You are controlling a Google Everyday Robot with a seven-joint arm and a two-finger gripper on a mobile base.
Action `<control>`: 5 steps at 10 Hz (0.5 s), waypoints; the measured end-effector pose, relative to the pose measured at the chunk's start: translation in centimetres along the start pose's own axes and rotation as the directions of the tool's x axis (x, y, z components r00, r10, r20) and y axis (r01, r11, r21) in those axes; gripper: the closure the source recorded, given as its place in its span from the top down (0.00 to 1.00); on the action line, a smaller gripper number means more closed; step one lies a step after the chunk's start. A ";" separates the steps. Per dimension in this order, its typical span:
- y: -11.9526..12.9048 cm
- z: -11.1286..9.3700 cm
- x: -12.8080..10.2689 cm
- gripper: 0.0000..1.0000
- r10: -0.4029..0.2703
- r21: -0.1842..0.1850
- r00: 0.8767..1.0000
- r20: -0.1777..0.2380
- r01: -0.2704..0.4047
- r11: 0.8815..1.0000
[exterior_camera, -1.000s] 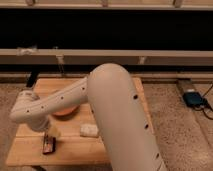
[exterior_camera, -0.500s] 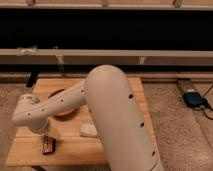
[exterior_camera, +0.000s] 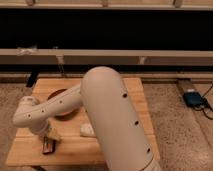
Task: Place the eraser in the ceramic cup
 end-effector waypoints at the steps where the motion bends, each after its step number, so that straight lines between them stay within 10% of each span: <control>1: 0.0 0.1 0.0 0.80 -0.001 0.002 1.000 -0.003 0.001 1.000; 5: -0.5 0.9 -0.7 0.45 -0.002 0.008 0.999 -0.032 0.002 1.000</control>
